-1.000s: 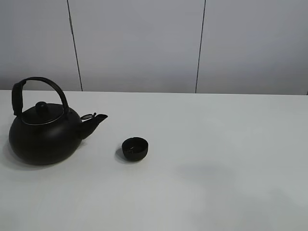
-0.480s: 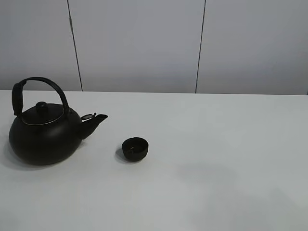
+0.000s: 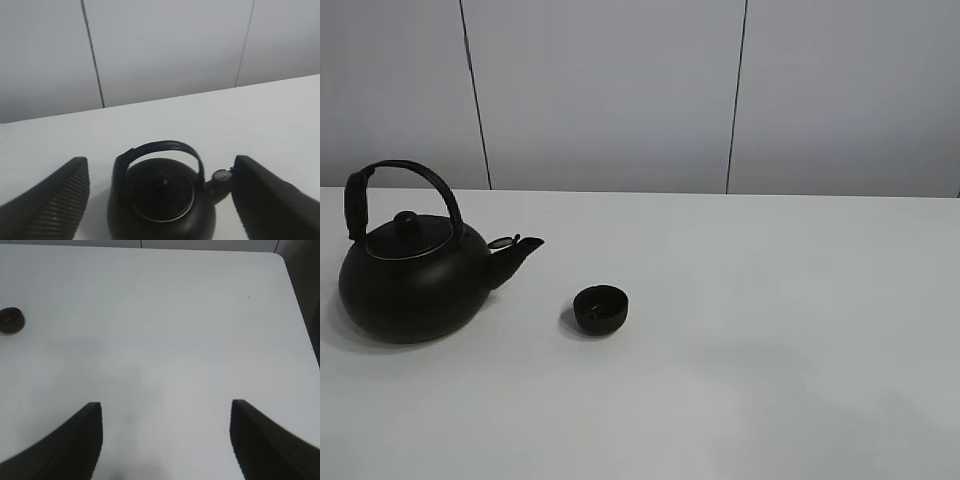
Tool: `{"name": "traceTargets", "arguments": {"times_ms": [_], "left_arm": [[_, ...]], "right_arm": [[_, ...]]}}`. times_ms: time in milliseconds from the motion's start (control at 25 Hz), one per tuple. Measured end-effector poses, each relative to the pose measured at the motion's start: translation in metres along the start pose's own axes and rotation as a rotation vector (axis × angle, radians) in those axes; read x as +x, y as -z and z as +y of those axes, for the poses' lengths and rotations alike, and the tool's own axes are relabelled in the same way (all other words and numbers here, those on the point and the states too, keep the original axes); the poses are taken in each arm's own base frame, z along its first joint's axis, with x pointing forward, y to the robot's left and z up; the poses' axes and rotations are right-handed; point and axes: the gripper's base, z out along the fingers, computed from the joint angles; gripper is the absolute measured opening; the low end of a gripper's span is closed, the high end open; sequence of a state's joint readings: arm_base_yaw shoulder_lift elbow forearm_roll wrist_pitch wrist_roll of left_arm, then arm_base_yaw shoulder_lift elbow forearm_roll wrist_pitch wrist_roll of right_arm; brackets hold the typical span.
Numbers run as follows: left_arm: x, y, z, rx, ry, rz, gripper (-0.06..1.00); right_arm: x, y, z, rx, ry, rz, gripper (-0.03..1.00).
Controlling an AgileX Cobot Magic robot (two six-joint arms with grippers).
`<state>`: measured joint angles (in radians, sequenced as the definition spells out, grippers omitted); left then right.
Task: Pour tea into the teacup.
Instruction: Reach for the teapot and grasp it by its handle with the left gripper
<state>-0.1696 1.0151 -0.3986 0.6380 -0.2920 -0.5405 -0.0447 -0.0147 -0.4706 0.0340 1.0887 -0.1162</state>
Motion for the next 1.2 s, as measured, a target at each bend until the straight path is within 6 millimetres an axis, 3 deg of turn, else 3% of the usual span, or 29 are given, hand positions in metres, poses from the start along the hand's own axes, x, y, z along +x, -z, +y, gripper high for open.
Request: {"name": "traceTargets", "arguments": {"times_ms": [240, 680, 1200], "left_arm": [[0.014, -0.003, 0.018, -0.049, 0.01, 0.022, 0.55], [0.069, -0.062, 0.027, 0.112, -0.056, 0.138, 0.48], [0.09, -0.105, 0.053, 0.032, -0.048, 0.134, 0.48]], "right_arm": [[0.0, 0.0, 0.0, 0.0, 0.0, 0.0, 0.49], [0.0, 0.0, 0.0, 0.0, 0.0, 0.0, 0.49], [0.0, 0.0, 0.0, 0.0, 0.0, 0.0, 0.49]]}}
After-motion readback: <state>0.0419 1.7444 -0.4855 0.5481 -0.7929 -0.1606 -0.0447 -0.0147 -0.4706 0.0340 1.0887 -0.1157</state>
